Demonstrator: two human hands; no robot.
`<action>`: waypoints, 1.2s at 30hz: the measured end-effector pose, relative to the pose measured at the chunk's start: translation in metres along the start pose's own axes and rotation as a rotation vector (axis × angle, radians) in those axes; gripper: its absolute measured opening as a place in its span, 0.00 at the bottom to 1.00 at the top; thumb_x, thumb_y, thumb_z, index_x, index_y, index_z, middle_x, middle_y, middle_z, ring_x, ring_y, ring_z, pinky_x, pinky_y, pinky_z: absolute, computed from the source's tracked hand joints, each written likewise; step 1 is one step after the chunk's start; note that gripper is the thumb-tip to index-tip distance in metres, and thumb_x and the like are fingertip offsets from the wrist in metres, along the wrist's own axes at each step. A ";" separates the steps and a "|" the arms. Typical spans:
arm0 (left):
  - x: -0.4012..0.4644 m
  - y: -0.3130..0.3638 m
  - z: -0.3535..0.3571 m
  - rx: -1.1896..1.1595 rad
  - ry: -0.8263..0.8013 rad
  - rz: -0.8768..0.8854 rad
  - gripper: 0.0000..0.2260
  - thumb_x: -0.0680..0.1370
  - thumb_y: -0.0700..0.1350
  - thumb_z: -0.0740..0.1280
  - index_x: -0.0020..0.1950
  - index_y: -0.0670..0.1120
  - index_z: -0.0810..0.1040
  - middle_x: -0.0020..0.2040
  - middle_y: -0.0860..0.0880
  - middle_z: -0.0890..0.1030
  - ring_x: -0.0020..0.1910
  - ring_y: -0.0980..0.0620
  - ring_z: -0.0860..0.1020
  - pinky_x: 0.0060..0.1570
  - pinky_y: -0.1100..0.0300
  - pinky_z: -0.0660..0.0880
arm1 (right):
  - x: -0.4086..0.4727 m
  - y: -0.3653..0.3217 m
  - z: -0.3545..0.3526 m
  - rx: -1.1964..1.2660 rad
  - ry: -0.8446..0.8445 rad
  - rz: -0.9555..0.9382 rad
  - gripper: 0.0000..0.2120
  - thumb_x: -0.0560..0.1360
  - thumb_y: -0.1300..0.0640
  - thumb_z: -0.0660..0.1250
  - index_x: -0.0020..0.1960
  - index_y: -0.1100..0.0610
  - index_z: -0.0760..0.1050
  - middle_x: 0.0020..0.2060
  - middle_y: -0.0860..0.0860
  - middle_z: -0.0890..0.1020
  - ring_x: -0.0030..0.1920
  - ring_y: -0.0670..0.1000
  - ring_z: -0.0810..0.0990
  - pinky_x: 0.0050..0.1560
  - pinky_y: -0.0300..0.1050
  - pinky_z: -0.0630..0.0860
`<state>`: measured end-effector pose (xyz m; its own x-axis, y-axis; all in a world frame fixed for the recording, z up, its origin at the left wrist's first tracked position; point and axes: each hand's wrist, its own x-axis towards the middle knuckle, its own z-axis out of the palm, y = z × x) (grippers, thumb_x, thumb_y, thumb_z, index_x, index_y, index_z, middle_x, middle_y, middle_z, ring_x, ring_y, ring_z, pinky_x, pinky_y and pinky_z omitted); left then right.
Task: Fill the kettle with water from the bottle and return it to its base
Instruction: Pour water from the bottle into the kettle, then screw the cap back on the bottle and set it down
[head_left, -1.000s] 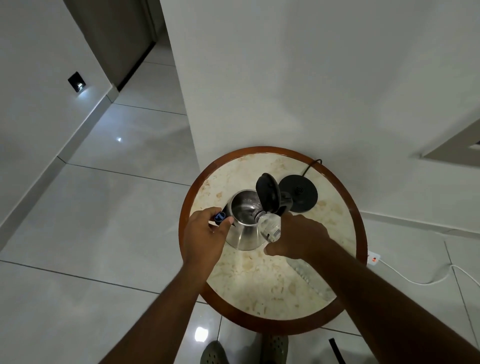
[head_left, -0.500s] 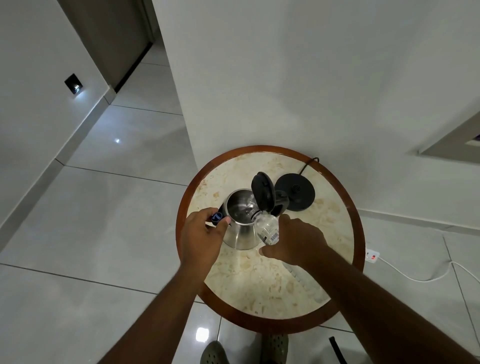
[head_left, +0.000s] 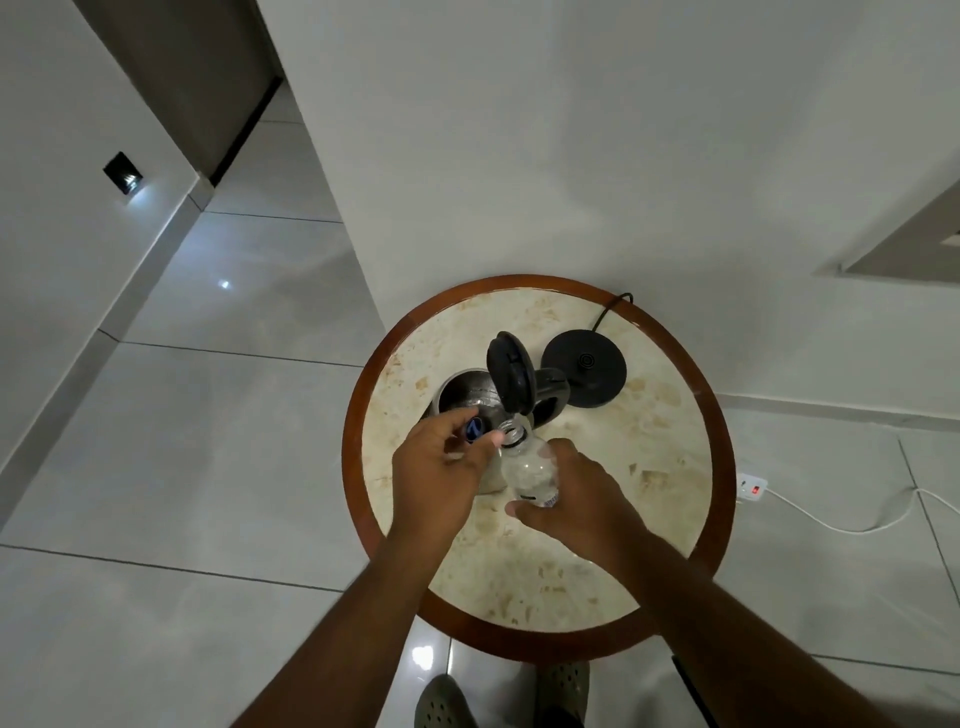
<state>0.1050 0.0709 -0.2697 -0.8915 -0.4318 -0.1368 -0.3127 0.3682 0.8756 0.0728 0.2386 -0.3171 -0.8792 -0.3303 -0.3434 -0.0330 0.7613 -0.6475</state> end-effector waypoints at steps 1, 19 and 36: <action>-0.002 0.004 0.006 -0.009 -0.038 0.043 0.16 0.71 0.51 0.73 0.59 0.52 0.81 0.56 0.53 0.81 0.47 0.63 0.78 0.40 0.77 0.72 | -0.002 0.004 0.001 0.034 -0.002 -0.014 0.35 0.60 0.35 0.74 0.61 0.44 0.63 0.51 0.41 0.77 0.48 0.44 0.78 0.45 0.34 0.72; -0.014 0.042 0.134 0.217 -0.414 0.474 0.19 0.71 0.52 0.72 0.61 0.50 0.80 0.55 0.54 0.80 0.51 0.57 0.79 0.52 0.60 0.78 | -0.010 0.115 -0.039 0.344 0.231 0.039 0.32 0.61 0.34 0.73 0.59 0.36 0.62 0.52 0.32 0.77 0.53 0.35 0.77 0.48 0.30 0.77; -0.028 0.021 0.149 0.150 -0.480 0.370 0.22 0.71 0.54 0.72 0.62 0.46 0.79 0.58 0.49 0.82 0.55 0.52 0.79 0.51 0.49 0.79 | -0.055 0.055 -0.121 -0.150 0.128 -0.192 0.13 0.79 0.57 0.62 0.61 0.58 0.78 0.59 0.57 0.77 0.51 0.51 0.79 0.53 0.33 0.71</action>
<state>0.0739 0.2137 -0.3163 -0.9866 0.1515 -0.0600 0.0336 0.5495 0.8348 0.0622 0.3659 -0.2515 -0.9026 -0.4104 -0.1296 -0.2661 0.7688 -0.5815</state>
